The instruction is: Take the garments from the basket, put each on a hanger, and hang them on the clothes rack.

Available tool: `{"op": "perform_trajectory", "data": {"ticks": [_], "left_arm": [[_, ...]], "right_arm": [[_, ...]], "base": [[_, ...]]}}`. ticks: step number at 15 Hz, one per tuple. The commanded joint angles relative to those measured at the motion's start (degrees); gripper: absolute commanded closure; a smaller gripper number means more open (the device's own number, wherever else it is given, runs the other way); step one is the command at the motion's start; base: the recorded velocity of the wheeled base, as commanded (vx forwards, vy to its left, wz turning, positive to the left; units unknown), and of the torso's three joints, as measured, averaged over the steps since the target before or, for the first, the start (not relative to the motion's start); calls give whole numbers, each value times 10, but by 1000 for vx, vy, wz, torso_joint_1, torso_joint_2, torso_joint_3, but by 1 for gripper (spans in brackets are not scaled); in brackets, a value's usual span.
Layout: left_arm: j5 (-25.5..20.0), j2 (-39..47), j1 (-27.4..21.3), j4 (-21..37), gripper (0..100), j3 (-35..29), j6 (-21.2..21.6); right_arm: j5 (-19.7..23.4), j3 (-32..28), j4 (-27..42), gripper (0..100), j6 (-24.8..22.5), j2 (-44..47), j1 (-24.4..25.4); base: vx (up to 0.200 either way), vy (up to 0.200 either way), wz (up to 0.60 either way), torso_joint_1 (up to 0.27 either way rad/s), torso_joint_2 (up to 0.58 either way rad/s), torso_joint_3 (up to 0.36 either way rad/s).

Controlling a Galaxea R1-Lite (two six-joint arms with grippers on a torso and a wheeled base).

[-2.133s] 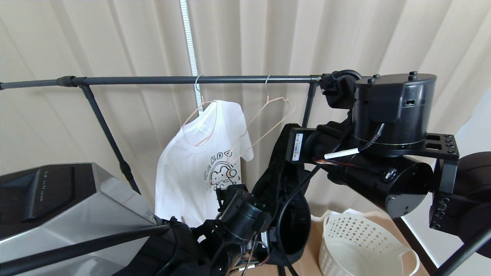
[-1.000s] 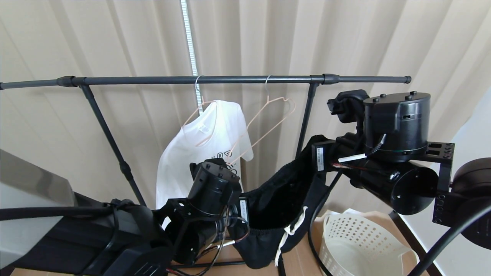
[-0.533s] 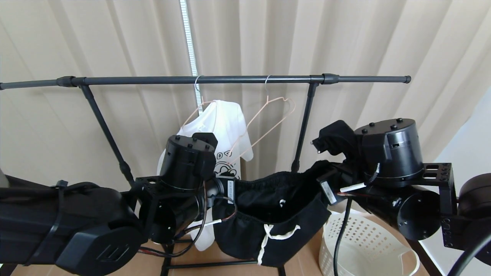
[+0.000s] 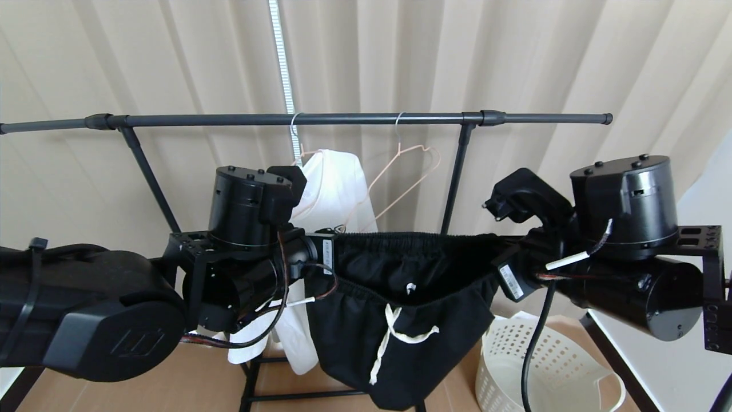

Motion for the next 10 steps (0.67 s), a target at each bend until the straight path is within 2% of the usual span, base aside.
{"op": "perform_trajectory", "data": {"ticks": [1, 6, 10], "left_arm": [[0, -14, 14, -1, 100, -1, 0], [-5, -32, 36, -1, 100, 1, 0], [-44, -33, 36, -1, 100, -18, -1]], "right_arm": [[-1, -4, 0, 100, 1, -21, -37], [0, -5, -8, 100, 1, -22, -68], [2, 10, 1, 100, 0, -35, -69]], "base": [[0, 0, 0, 0, 0, 0], [0, 0, 0, 0, 0, 0], [0, 0, 0, 0, 0, 0]]}}
